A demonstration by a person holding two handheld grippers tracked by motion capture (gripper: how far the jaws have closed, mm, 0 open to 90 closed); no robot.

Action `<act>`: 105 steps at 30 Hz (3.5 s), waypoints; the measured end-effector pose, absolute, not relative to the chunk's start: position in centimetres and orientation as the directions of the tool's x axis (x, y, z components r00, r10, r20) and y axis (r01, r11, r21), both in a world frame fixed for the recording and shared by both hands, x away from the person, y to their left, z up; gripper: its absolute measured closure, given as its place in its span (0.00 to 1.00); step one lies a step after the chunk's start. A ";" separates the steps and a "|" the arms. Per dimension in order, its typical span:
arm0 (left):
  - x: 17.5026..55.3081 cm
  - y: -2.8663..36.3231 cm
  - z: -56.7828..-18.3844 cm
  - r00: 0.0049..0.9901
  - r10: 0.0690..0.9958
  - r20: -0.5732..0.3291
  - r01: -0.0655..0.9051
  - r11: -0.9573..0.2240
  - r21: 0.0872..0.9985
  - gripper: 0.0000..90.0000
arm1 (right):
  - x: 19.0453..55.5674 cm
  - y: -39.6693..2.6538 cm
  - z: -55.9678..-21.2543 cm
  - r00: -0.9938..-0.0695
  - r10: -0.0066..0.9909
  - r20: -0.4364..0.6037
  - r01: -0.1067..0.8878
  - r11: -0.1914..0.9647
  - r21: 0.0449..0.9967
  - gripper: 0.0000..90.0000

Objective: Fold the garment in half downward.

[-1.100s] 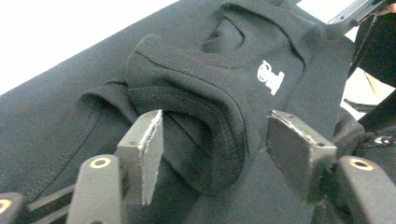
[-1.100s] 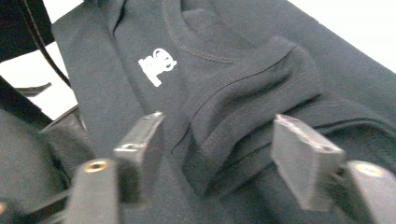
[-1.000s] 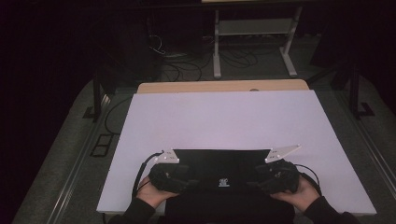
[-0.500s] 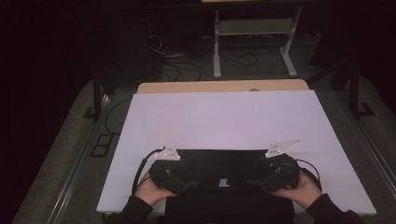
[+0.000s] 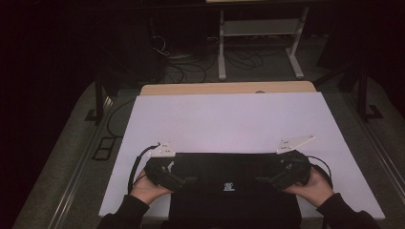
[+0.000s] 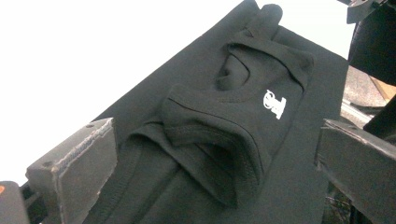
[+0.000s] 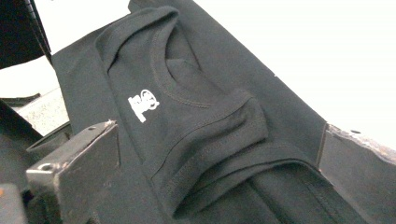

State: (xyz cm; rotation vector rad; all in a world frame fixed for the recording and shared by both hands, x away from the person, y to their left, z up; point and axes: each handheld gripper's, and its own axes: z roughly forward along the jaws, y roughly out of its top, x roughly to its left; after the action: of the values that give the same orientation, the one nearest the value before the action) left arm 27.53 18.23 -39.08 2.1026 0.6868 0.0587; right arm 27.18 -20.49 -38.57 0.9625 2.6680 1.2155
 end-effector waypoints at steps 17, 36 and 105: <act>28.8 18.8 -38.0 0.842 0.505 -0.188 0.441 -0.446 0.779 0.00 | 28.4 -21.4 -37.4 -0.803 0.564 0.192 0.510 0.485 0.711 0.00; 30.3 19.4 -37.9 0.833 0.517 -0.199 0.456 -0.438 0.775 0.00 | 30.1 -22.7 -37.2 -0.792 0.577 0.200 0.524 0.473 0.709 0.00; 36.0 22.5 -44.1 0.733 0.598 -0.322 0.615 -0.383 0.689 0.17 | 35.9 -29.0 -43.2 -0.650 0.688 0.324 0.707 0.390 0.589 0.15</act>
State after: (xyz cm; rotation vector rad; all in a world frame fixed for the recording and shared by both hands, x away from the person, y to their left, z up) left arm 36.03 22.46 -44.14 2.0854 0.9152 -0.0252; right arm 35.95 -29.02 -43.21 1.3259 2.6418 1.1417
